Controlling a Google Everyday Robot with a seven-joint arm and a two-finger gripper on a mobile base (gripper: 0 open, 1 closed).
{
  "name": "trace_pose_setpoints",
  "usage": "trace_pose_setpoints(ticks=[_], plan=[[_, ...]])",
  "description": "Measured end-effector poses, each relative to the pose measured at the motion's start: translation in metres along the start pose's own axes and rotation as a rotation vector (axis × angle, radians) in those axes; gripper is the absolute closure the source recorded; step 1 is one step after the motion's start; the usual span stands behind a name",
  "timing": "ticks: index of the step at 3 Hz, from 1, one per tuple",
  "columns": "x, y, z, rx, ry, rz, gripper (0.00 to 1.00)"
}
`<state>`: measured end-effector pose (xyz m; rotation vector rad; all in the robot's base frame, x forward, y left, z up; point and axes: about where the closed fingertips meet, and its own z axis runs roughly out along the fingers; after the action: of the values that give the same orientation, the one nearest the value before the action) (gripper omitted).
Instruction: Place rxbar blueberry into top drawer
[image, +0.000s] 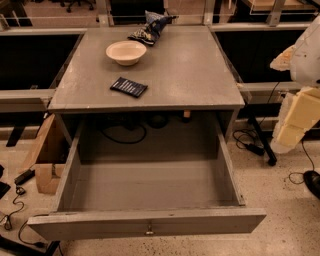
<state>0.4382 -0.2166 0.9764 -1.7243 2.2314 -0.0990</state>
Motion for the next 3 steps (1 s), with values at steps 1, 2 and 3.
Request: trace_pose_setpoints(ticks=[1,2,3], plan=[[-0.001,-0.002,0.003,0.002,-0.012,0.0,0.0],[-0.019,-0.029,0.038,0.02,-0.15,0.006,0.0],[-0.056,-0.052,0.088,0.017,-0.335,0.041,0.0]])
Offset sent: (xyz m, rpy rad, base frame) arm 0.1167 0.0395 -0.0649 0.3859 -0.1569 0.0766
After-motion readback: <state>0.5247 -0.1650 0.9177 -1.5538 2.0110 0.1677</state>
